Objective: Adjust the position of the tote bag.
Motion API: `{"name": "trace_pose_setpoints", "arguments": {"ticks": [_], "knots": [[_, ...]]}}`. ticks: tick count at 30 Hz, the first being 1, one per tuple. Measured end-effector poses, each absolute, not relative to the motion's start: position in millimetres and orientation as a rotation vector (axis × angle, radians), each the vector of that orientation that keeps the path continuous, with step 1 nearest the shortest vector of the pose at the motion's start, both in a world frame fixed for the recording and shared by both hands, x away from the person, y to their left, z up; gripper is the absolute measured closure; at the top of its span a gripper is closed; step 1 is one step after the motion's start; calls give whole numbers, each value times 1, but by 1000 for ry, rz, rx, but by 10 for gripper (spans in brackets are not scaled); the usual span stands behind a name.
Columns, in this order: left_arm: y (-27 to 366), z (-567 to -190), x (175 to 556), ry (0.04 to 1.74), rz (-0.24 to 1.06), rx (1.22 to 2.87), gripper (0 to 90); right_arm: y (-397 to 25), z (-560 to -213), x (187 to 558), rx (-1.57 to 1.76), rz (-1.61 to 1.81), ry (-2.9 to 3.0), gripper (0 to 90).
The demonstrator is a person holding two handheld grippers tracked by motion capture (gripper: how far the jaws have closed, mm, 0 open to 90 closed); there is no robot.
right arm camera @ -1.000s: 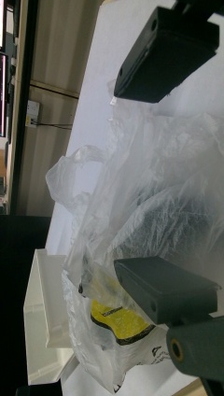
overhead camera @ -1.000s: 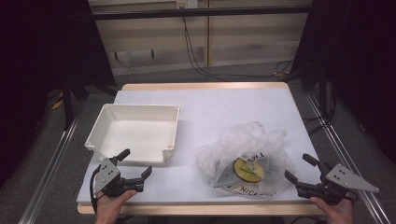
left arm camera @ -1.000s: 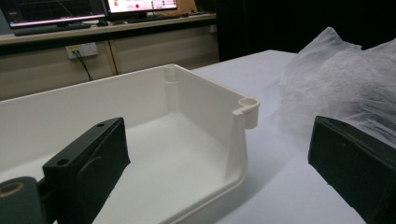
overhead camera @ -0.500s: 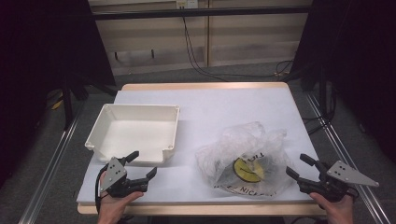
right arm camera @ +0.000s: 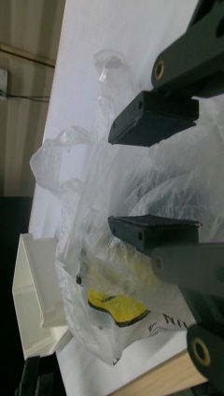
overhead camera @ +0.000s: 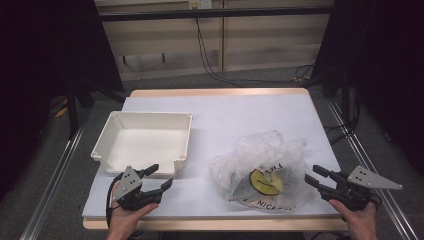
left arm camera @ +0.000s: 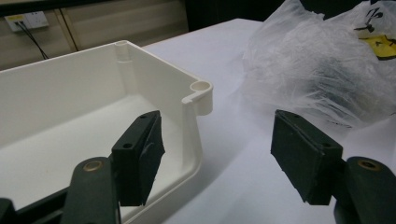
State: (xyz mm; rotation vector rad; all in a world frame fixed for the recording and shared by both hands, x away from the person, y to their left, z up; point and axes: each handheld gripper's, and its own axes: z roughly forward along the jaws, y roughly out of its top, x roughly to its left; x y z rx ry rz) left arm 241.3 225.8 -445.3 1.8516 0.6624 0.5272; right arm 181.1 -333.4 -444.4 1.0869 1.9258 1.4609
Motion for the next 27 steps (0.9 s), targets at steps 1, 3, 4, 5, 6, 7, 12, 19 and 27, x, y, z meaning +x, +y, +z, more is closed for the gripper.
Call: {"name": "trace_pose_setpoints", "arguments": {"ticks": [1,3,4,5,6,7,12,19,27], "knots": [[224,-445,243,665,510,1852,360,-333,-444,183,1084,1469,1933,561],[218,-444,246,646,519,1866,373,-333,-444,188,1081,1451,1952,581],[215,-443,248,629,503,1871,396,-334,-444,191,1079,1447,1961,607],[213,-442,249,615,491,1874,416,-334,-444,194,1079,1447,1970,621],[209,-440,251,598,476,1876,418,-334,-444,197,1075,1440,1976,639],[207,-439,253,590,465,1884,438,-335,-442,199,1073,1436,1982,663],[192,-439,261,560,409,1929,479,-334,-435,211,1050,1440,2009,698],[182,-429,276,565,384,1906,521,-329,-423,233,1024,1438,2024,693],[161,-421,296,534,369,1896,552,-326,-412,257,1007,1418,2064,645]]}}
